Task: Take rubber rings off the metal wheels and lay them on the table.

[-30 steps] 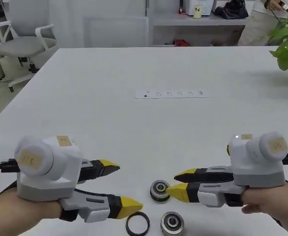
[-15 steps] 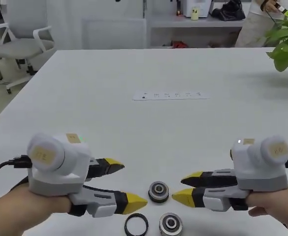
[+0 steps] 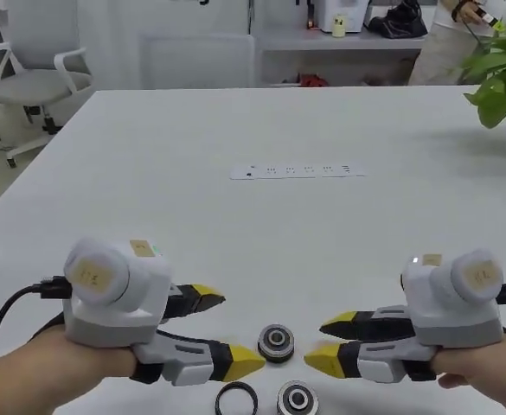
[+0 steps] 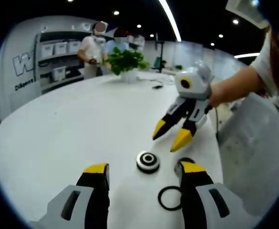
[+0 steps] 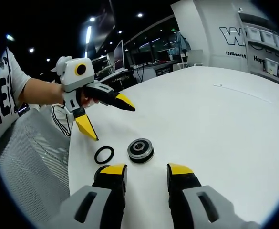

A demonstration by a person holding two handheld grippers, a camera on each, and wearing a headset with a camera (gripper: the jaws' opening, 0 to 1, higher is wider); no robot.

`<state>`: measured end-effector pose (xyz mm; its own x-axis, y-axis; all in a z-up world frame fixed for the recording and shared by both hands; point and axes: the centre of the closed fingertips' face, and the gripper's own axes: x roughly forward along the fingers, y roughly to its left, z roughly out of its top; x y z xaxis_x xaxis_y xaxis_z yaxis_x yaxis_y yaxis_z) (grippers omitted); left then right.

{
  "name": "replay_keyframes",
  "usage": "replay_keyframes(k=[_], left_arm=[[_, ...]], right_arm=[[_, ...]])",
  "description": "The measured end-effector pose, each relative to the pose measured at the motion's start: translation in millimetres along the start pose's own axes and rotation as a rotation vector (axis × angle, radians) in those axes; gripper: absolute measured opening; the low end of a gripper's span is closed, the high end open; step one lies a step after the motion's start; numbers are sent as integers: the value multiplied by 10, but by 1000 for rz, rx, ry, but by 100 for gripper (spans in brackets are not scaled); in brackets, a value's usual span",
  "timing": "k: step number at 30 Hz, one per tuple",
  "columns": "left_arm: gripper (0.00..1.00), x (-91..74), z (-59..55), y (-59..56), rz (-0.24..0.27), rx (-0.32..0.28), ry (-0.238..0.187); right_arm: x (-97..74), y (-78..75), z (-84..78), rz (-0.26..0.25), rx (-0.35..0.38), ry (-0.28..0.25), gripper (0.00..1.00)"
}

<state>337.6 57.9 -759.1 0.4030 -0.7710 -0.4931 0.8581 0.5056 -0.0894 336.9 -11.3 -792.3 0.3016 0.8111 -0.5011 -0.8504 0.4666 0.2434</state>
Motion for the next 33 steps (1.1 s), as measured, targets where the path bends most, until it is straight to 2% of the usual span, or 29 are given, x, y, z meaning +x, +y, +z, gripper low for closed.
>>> replay_keyframes(k=[8,21,26,33], left_arm=[[60,64,5,-3,-13,3,5],[56,154,49,-33,-28,3,-13],[55,217,19,-92,-46,14,-3],[50,249,-2,-112,-53,15,4]], right_arm=[[32,21,-35,8,-17,13,31],[71,45,-41,18,-39,20,30],[90,61,-61,23,-47,26,30],[122,70,-42,27,-55,23,29]])
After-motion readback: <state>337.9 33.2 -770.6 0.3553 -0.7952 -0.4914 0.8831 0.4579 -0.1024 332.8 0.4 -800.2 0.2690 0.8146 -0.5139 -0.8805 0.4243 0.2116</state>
